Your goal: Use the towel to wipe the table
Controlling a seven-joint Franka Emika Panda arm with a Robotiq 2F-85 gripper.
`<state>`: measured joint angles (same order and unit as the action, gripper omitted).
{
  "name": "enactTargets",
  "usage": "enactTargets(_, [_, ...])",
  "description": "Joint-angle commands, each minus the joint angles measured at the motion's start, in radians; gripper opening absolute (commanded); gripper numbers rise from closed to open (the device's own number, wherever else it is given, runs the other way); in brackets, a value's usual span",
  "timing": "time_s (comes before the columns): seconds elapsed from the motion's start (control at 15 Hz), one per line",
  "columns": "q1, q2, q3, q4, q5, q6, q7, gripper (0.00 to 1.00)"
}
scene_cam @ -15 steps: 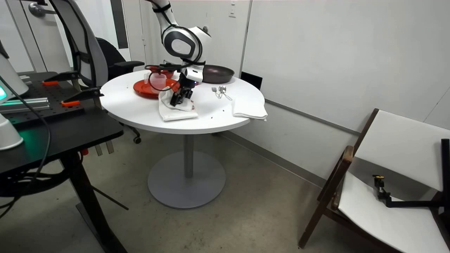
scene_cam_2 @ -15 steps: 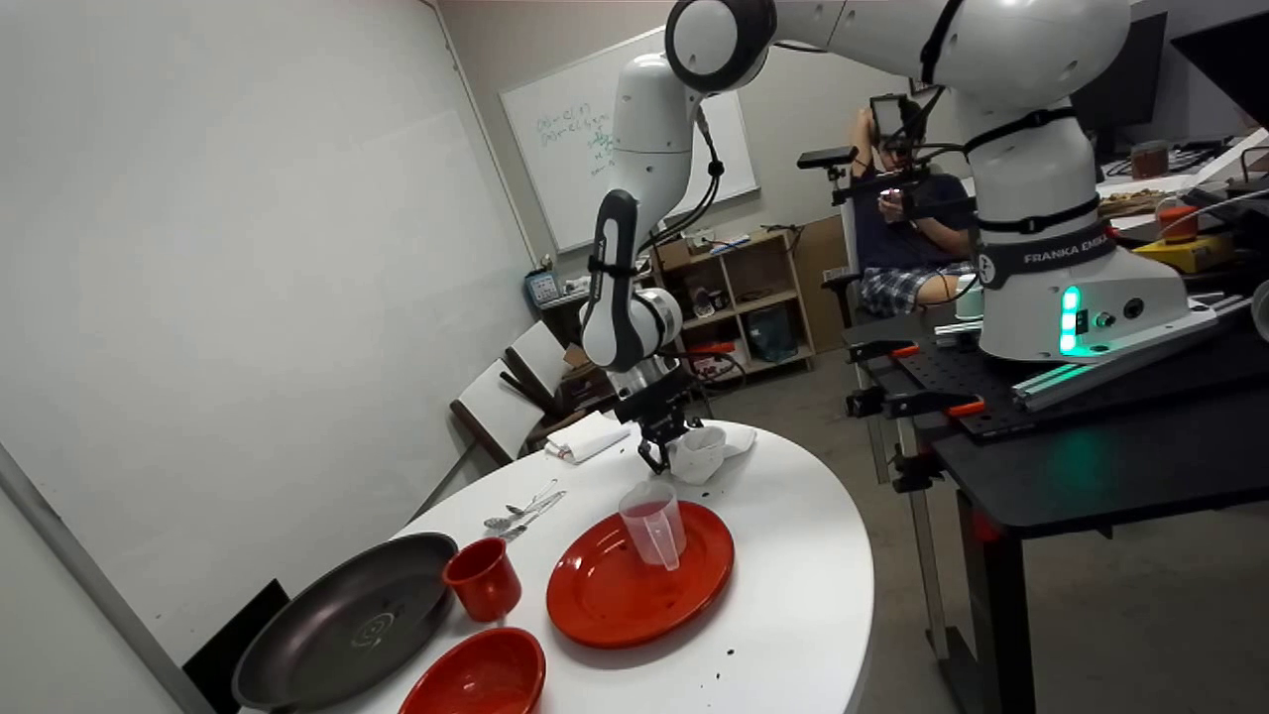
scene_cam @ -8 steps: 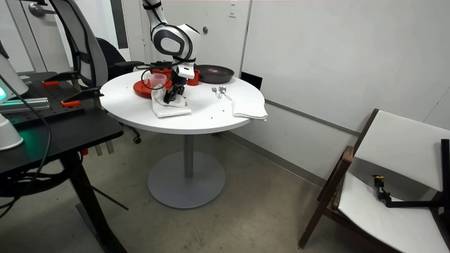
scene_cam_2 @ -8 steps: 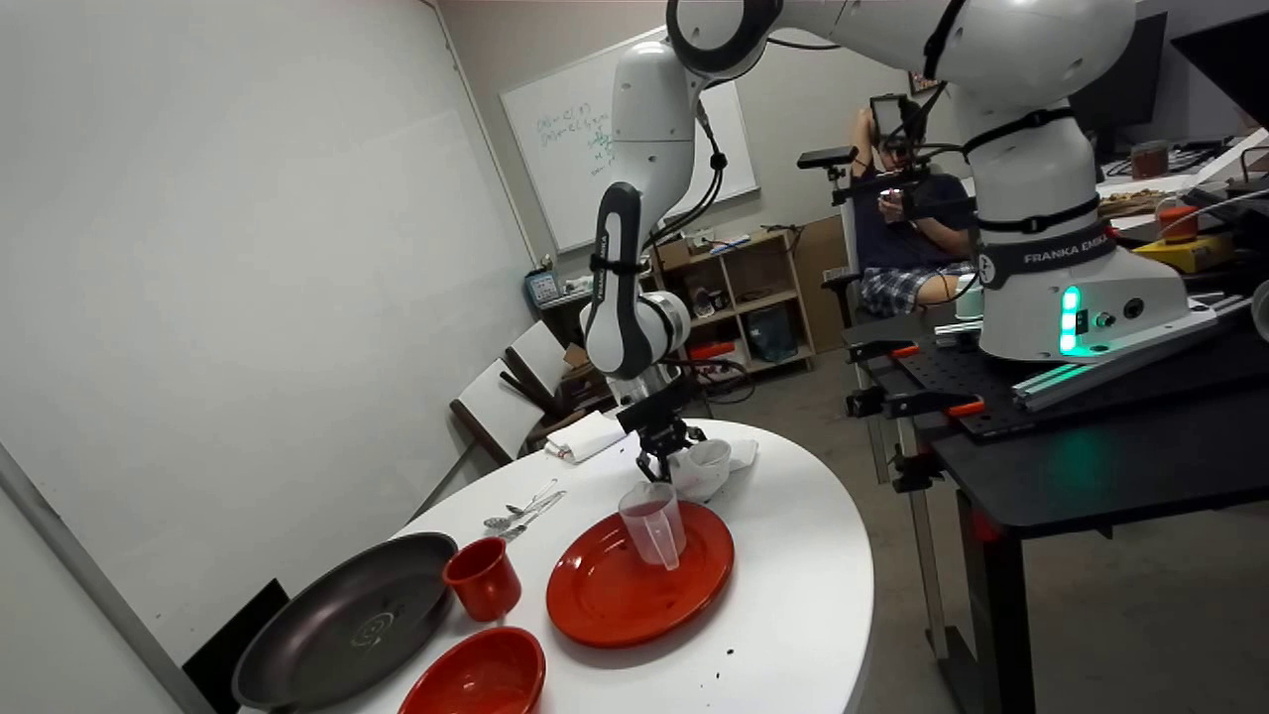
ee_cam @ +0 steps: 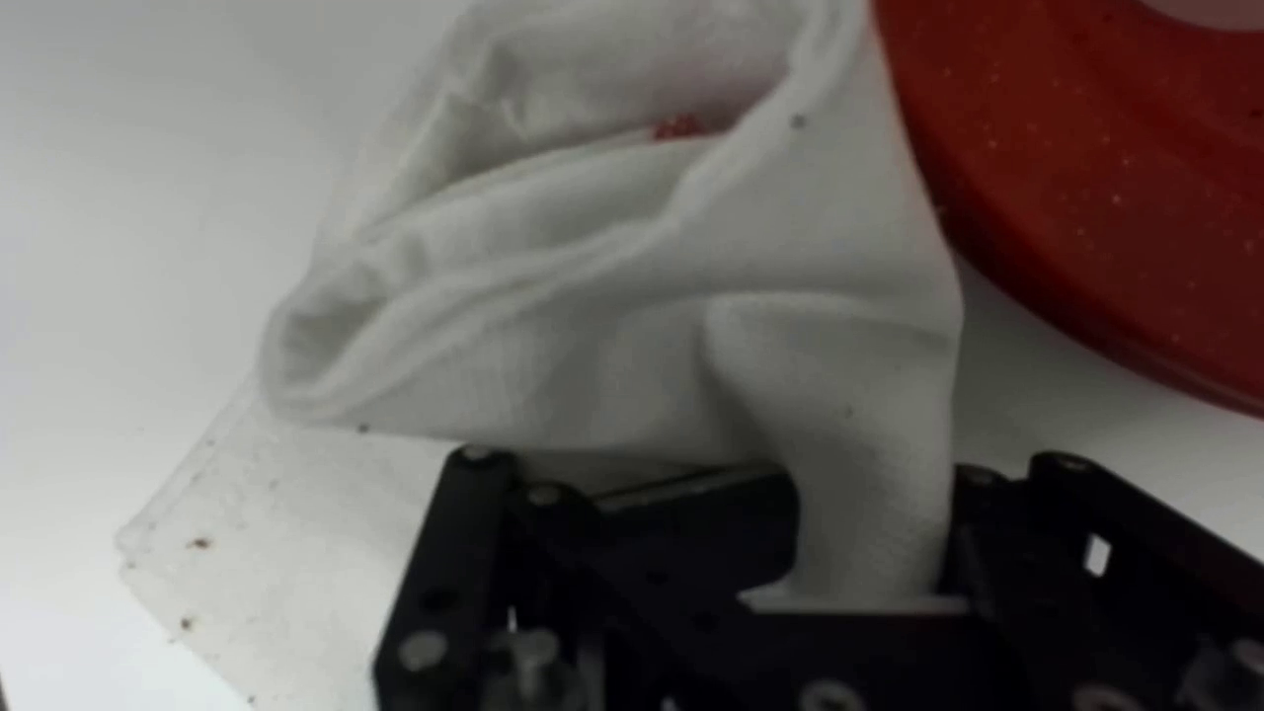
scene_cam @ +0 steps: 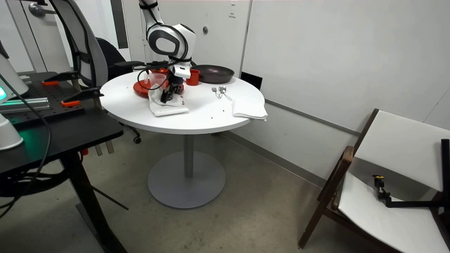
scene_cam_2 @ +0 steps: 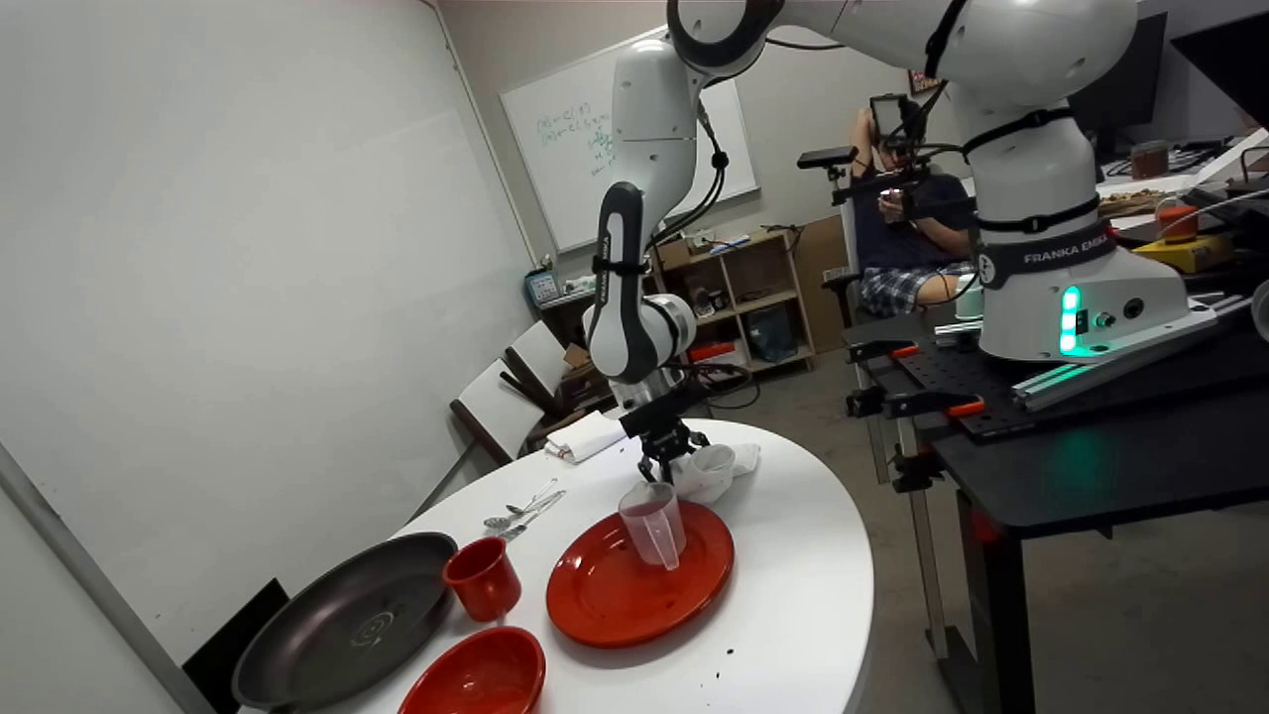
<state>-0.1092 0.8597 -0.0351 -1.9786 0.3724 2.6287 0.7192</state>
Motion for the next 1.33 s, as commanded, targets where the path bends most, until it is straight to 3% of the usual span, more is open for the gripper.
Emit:
enactTargets(0.0, [0.017, -0.009, -0.025, -0.025, 0.023, 0.041, -0.02, 0.0])
enactTargets(0.53, [0.096, 0.033, -0.12, -0.008, -0.018, 0.178, 0.014, 0.0])
enactTargets(1.07, [0.127, 0.072, -0.124, 0.023, 0.003, 0.3, 0.029, 0.0])
enactTargets(1.27, [0.139, 0.077, -0.142, 0.035, 0.003, 0.267, 0.05, 0.0])
